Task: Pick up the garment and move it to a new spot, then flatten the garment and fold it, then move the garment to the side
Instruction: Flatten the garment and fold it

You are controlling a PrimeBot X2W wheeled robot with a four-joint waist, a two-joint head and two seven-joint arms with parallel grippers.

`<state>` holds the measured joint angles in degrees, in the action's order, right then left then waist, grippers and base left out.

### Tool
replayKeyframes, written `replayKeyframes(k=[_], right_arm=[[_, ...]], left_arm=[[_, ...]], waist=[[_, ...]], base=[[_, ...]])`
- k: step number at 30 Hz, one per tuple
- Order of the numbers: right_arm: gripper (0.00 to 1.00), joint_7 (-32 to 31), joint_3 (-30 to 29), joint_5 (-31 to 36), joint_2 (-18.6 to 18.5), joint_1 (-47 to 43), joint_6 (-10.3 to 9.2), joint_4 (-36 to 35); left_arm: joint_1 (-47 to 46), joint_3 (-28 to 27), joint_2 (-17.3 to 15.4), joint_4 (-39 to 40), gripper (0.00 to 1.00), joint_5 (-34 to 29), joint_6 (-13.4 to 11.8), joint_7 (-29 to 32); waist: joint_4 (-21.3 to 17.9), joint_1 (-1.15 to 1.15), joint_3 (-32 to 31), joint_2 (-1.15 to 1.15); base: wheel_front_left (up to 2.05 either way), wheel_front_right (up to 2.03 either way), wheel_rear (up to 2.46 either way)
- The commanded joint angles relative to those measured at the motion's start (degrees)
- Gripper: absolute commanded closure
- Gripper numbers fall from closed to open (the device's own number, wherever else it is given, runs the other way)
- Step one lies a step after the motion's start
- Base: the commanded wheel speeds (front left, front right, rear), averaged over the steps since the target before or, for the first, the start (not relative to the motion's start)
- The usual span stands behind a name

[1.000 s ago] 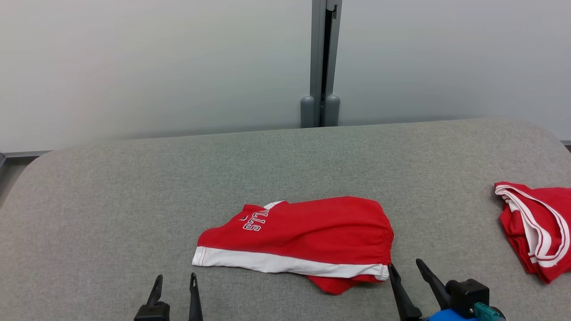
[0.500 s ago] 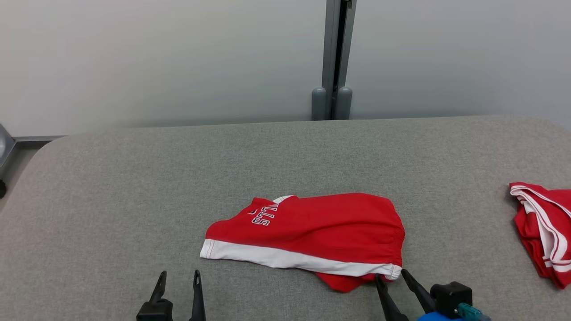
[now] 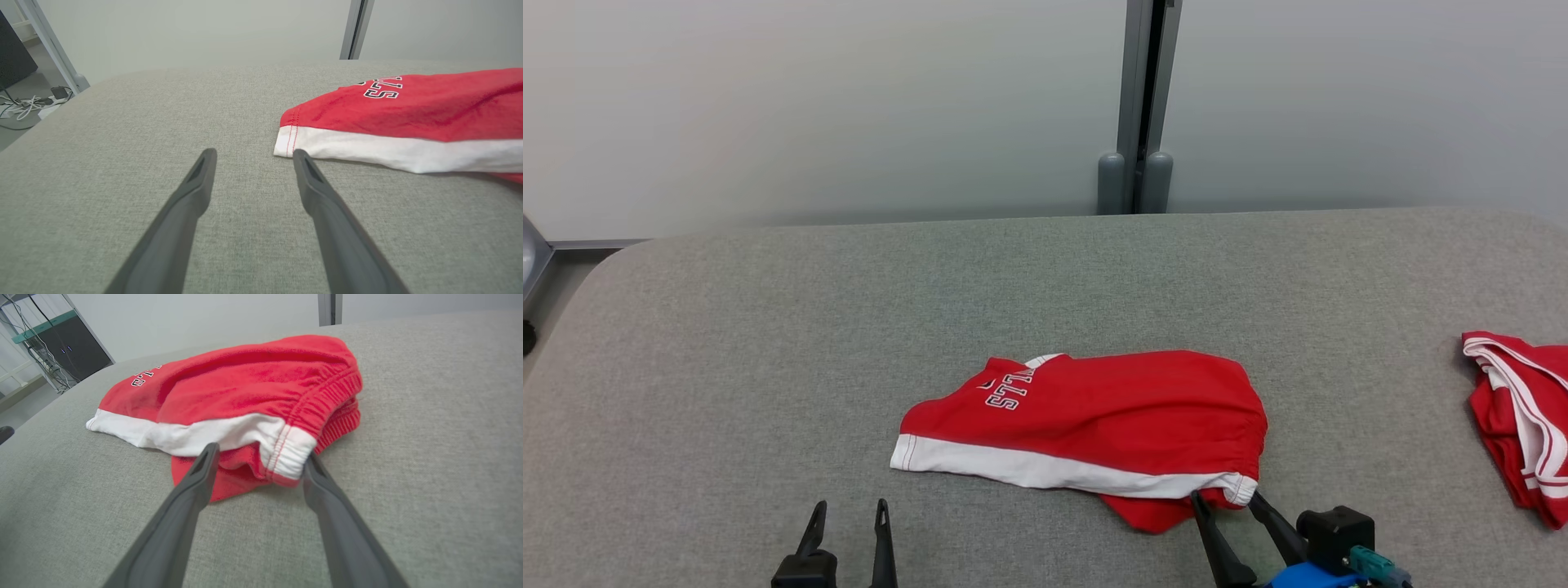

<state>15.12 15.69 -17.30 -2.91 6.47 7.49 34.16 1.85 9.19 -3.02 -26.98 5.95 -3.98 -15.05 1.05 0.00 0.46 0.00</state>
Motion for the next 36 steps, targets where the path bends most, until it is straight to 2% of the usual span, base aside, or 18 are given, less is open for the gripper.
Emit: replayKeyframes(k=[1,5,8,11,15,16,17,24,31,36], right_arm=[[0.00,0.0,0.2,-0.3,-0.1,0.1,0.00,-0.8],[0.00,0.0,1.0,-1.2,-0.4,-0.4,0.00,-2.3],[0.11,0.0,2.0,-2.1,-1.3,-0.9,0.00,-3.4],[0.32,0.0,2.7,-3.1,-2.0,-0.9,0.00,-4.0],[0.66,0.0,2.9,-3.8,-2.7,-0.9,0.00,-4.7],[0.76,0.0,2.9,-3.8,-2.7,-0.9,0.00,-4.8],[0.99,0.0,2.8,-3.6,-2.8,-0.8,0.00,-5.0],[1.00,0.0,-0.1,-1.8,-4.4,-1.5,0.00,-4.5],[1.00,0.0,0.0,-2.3,-7.8,-0.6,0.00,-3.6],[1.00,0.0,0.7,-2.7,-8.9,1.2,0.00,-4.2]], left_arm=[[-0.8,-0.3,0.1,-0.2,0.00,-0.1,0.3,-0.1],[-0.8,-0.2,0.1,-0.5,0.00,0.1,0.4,-0.1],[-0.5,-0.2,0.1,-0.8,0.00,0.4,0.5,-0.2],[-0.2,0.0,0.1,-1.0,0.00,0.6,0.6,-0.2],[-0.2,0.3,0.1,-1.1,0.00,0.8,0.7,-0.2],[-0.2,0.4,0.1,-1.2,0.00,0.8,0.7,-0.1],[-0.3,0.5,0.1,-1.2,0.00,0.8,0.7,-0.1],[-0.6,1.5,0.1,-0.9,0.00,1.7,1.5,-0.1],[-2.9,3.9,0.1,-3.3,0.00,5.7,4.8,-0.1],[-6.1,5.3,0.1,-6.8,0.00,9.0,5.5,-0.1]], waist=[[-0.1,0.00,0.0,0.00],[-0.3,0.00,0.0,0.00],[-0.5,0.00,-0.1,0.00],[-0.6,0.00,-0.2,0.00],[-0.6,0.00,-0.1,0.00],[-0.6,0.00,-0.1,0.00],[-0.6,0.00,-0.1,0.00],[-1.3,0.00,0.0,0.00],[-2.8,0.00,1.7,0.00],[-3.9,0.00,4.1,0.00]], base=[[0.00,0.00,0.00],[0.00,0.00,0.00],[0.00,0.00,0.00],[0.00,0.00,0.00],[0.00,0.00,0.00],[0.00,0.00,0.00],[0.00,0.00,0.00],[0.00,0.00,0.00],[0.00,0.00,0.00],[0.00,0.00,0.00]])
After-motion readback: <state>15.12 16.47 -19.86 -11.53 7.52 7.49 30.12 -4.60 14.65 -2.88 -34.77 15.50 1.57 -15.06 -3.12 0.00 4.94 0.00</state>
